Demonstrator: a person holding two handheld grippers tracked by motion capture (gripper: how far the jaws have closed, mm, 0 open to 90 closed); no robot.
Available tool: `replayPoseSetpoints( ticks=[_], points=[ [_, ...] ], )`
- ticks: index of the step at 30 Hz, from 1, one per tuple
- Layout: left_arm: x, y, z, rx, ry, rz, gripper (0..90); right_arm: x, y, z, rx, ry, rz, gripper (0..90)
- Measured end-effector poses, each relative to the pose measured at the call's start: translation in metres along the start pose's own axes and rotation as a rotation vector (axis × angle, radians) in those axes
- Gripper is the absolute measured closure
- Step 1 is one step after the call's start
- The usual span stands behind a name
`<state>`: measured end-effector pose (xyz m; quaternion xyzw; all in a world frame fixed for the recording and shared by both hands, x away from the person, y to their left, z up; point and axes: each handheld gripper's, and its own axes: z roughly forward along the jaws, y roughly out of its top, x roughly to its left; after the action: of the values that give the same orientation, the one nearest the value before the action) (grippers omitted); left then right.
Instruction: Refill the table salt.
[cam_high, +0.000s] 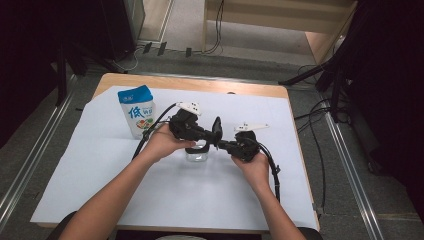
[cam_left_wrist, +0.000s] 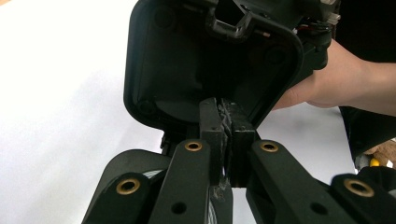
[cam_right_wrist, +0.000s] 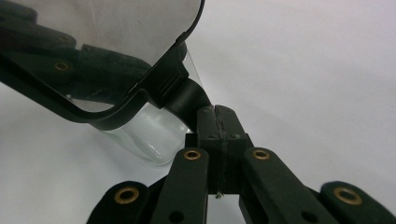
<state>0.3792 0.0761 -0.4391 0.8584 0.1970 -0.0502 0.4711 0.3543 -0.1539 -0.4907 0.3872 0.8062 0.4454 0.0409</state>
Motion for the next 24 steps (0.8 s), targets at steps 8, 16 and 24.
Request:
replayPoseSetpoints(
  ticks=[8,16,24],
  points=[
    [0.002,-0.001,-0.001,0.001,0.000,-0.019,85.5,0.000,0.000,0.000,0.000,0.000,-0.004,90.0],
    [0.003,-0.002,-0.011,-0.012,0.002,-0.032,76.8,-0.002,0.000,-0.003,0.000,0.006,-0.005,90.0],
    [0.004,-0.002,-0.023,-0.014,0.013,-0.044,77.7,-0.003,0.000,-0.007,-0.002,0.003,0.000,90.0]
  ],
)
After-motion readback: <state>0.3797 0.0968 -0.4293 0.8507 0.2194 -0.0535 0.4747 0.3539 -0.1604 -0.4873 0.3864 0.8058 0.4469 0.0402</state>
